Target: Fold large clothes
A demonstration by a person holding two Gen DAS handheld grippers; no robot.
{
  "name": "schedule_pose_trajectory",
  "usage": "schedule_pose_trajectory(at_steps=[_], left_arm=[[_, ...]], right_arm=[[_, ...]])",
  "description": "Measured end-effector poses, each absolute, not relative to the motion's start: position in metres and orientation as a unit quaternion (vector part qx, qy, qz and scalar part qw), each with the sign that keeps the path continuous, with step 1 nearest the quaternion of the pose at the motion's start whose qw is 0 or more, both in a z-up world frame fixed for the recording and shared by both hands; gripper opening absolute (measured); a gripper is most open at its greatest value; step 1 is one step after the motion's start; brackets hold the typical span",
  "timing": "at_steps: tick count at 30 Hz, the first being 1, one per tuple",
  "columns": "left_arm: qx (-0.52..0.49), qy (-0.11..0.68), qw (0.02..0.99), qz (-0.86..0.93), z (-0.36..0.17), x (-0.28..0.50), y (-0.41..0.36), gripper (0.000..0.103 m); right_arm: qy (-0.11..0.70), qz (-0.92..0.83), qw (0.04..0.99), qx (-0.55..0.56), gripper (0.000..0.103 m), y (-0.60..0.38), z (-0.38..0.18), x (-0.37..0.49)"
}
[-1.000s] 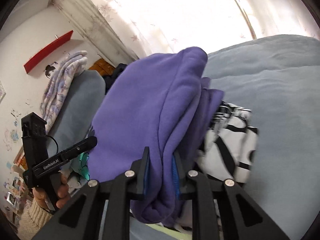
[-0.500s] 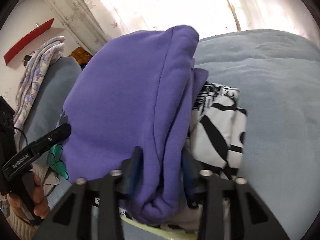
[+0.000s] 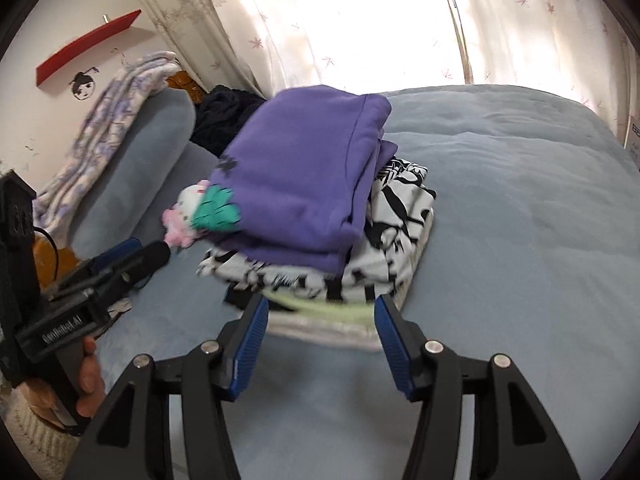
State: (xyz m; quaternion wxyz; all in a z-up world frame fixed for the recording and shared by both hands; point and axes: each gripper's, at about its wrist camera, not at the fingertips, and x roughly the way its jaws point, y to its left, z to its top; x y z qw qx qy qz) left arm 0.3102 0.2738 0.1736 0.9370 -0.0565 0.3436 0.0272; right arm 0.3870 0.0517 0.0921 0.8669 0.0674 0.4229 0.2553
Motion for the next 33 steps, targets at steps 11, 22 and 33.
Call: schedule_pose_trajectory(at_steps=[11,22,33], left_arm=[[-0.035,0.344,0.938,0.008,0.227,0.155,0.201,0.089],[-0.045,0.337,0.940,-0.040,0.226,0.050,0.142,0.091],[-0.056,0.347,0.936,-0.013,0.122,0.013,0.093,0.097]], right_arm=[[0.381,0.261,0.886,0.039,0.063,-0.016,0.185,0.227],[0.389,0.267,0.882,0.004,0.067,-0.055,0.170,0.117],[0.390,0.175,0.904,0.009,0.068,-0.103,0.092,0.052]])
